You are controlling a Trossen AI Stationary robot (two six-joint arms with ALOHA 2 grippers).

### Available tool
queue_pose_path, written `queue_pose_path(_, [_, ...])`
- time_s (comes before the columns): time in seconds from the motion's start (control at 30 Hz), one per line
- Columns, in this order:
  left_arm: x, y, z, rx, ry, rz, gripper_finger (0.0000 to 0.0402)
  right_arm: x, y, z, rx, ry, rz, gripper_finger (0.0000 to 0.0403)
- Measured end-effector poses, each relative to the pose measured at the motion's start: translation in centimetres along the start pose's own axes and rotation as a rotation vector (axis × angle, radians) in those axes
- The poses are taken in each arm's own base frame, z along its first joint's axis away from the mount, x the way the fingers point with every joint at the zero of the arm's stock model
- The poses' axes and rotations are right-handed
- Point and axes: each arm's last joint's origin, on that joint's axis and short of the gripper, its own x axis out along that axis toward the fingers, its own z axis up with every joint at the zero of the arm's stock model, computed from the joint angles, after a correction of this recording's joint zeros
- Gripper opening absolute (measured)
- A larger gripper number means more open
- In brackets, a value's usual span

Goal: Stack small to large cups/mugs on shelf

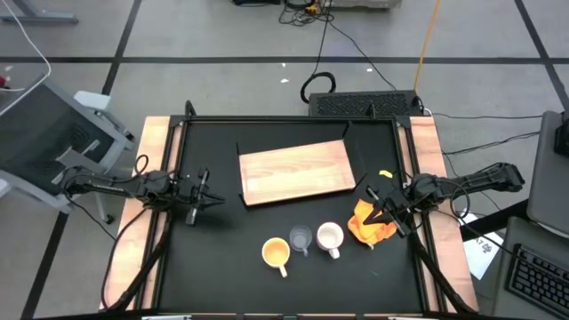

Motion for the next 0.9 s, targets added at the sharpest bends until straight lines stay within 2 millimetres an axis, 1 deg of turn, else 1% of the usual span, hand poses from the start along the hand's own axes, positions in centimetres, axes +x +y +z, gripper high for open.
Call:
queue_pose_path(0.13, [0.0,0.0,0.0,0.000,-0.001,0.000,0.0031,0.0,0.0,0.0,-0.001,-0.003,0.001,0.0000])
queue_pose_path(0.33, [0.0,0.0,0.0,0.000,0.000,0.000,0.0031,0.0,0.1,0.9,-0.034,-0.088,0.010,0.0000])
queue_pose_path(0.53, [0.0,0.0,0.0,0.000,-0.001,0.000,0.0031,0.0,0.1,0.9,-0.038,-0.091,0.011,0.0000])
queue_pose_path(0.77, [0.0,0.0,0.0,0.000,-0.001,0.000,0.0031,-0.1,0.1,1.1,-0.138,-0.106,0.006,0.0000])
queue_pose_path(0.9, [0.0,0.0,0.0,0.000,-0.002,0.000,0.0031,-0.1,0.0,1.1,-0.149,-0.112,-0.029,0.0000])
